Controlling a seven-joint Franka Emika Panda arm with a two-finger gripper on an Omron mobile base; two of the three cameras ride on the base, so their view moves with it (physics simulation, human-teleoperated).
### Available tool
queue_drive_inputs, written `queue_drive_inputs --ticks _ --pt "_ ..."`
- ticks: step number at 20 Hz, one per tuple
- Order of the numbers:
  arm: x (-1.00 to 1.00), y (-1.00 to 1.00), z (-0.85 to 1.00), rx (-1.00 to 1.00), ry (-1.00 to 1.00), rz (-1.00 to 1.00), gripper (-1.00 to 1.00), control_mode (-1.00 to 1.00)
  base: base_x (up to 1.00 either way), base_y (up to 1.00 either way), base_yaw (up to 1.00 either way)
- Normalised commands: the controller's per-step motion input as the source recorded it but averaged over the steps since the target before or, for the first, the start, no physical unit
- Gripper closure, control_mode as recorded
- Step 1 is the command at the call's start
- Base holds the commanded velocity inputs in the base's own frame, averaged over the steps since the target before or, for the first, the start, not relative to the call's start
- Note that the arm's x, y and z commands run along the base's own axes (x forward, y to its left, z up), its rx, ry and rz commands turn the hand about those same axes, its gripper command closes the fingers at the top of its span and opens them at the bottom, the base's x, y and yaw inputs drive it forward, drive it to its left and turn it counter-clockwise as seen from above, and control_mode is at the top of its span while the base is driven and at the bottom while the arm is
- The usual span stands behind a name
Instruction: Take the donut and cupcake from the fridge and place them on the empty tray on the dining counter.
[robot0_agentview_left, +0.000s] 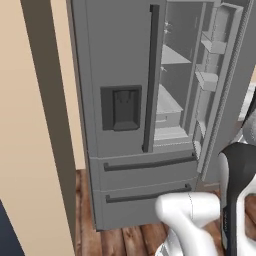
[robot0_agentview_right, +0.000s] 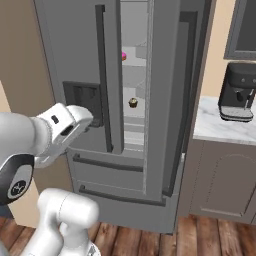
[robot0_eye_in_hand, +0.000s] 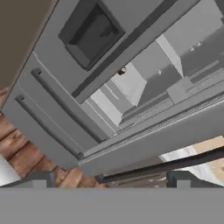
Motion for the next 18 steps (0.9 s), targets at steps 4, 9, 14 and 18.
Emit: queue_drive_inputs --ticks 4,9,14,18 --pt "0.33 0.33 0.47 -0.24 -0.15 0.24 -1.00 -1.00 0.00 0.00 0.00" --pt "0.66 0.15 0.02 -0.13 0.00 0.13 -1.00 -1.00 0.00 0.00 0.00" --pt "0.73 0.00 0.00 -0.09 0.05 -0.10 -1.00 -1.00 0.00 0.00 0.00" --pt "0.65 0.00 0.00 -0.08 0.00 -0.19 -1.00 -1.00 0.00 0.00 0.00"
